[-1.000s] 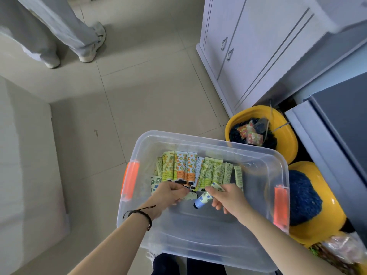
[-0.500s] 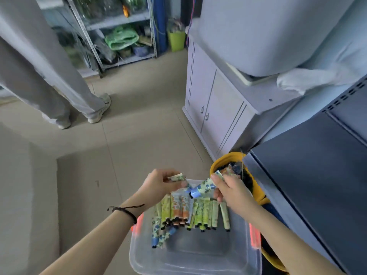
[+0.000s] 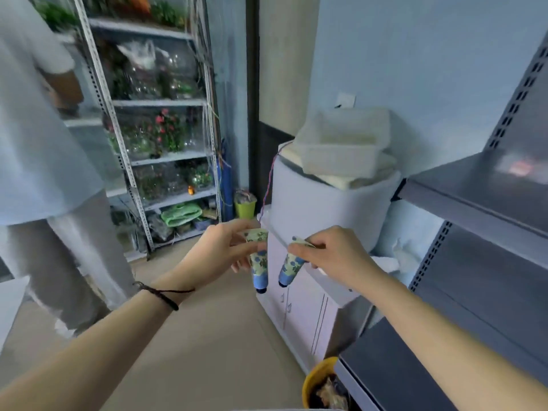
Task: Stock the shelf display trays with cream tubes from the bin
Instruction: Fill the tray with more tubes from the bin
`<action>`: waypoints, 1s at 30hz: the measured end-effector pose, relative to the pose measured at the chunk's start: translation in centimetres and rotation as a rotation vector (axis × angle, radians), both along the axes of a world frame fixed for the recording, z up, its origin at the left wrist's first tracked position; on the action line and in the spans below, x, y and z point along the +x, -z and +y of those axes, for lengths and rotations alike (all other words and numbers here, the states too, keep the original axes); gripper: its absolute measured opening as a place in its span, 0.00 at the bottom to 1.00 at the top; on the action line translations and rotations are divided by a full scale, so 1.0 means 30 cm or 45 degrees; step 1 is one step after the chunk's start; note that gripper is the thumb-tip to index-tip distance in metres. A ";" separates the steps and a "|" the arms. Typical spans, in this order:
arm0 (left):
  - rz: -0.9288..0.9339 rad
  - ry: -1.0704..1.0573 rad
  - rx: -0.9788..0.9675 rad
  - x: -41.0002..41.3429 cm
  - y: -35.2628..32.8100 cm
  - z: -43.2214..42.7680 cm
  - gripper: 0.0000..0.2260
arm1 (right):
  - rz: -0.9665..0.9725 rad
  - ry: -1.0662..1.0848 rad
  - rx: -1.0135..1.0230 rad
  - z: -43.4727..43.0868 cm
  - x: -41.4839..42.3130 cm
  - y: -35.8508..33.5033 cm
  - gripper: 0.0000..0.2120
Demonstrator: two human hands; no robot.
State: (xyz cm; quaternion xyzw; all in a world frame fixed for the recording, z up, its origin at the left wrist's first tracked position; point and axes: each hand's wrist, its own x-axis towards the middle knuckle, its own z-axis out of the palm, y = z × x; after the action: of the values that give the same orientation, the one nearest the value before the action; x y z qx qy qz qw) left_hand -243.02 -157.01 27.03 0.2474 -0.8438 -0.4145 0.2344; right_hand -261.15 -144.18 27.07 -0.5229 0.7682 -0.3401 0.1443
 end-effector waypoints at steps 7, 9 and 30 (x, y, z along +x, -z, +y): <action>0.229 0.136 -0.313 -0.081 -0.519 0.075 0.06 | 0.218 0.075 -0.212 0.104 -0.020 -0.597 0.25; 0.273 0.189 -0.372 -0.128 -0.625 0.116 0.08 | 0.283 0.109 -0.194 0.170 -0.041 -0.724 0.23; 0.235 0.850 -0.196 -1.129 -0.946 0.747 0.07 | 0.673 0.671 0.284 0.914 -0.695 -1.123 0.10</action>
State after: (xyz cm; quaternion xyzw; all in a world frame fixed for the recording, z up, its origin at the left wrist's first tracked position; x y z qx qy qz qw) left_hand -276.90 -134.59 55.40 -0.0988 -0.8821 -0.4242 0.1794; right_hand -282.01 -116.76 60.76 -0.3582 0.9192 -0.1335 -0.0948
